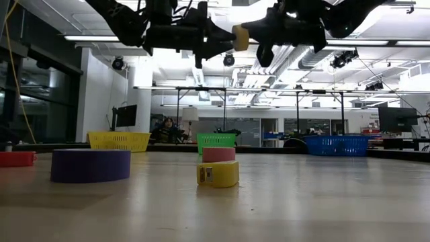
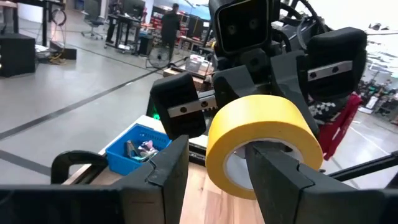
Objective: Pick and place Stapler, Stapler remover, tape
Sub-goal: Put the yellow tape into the yellow basket
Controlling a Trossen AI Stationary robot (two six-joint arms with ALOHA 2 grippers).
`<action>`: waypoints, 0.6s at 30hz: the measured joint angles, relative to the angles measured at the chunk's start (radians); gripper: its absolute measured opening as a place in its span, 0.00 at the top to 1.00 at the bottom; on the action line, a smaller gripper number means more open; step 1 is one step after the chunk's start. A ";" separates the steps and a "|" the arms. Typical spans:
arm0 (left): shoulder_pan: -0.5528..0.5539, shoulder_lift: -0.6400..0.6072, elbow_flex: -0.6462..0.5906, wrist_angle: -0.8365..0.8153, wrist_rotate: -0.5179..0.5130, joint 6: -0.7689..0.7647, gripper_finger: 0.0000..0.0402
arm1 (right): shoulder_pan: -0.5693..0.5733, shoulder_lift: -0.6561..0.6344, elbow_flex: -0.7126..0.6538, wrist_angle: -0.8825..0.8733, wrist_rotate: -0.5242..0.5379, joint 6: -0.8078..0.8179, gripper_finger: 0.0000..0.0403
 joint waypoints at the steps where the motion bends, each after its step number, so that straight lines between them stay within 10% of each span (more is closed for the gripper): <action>1: 0.000 0.000 -0.001 -0.002 -0.005 0.000 0.61 | 0.002 0.001 0.000 0.000 0.001 0.000 0.94; 13: 0.000 0.000 -0.001 0.002 0.023 0.024 0.96 | -0.003 0.002 0.001 0.003 -0.012 0.014 0.94; 18: 0.000 0.000 -0.001 0.002 0.024 0.025 0.95 | -0.003 0.002 0.001 0.003 -0.013 0.015 0.94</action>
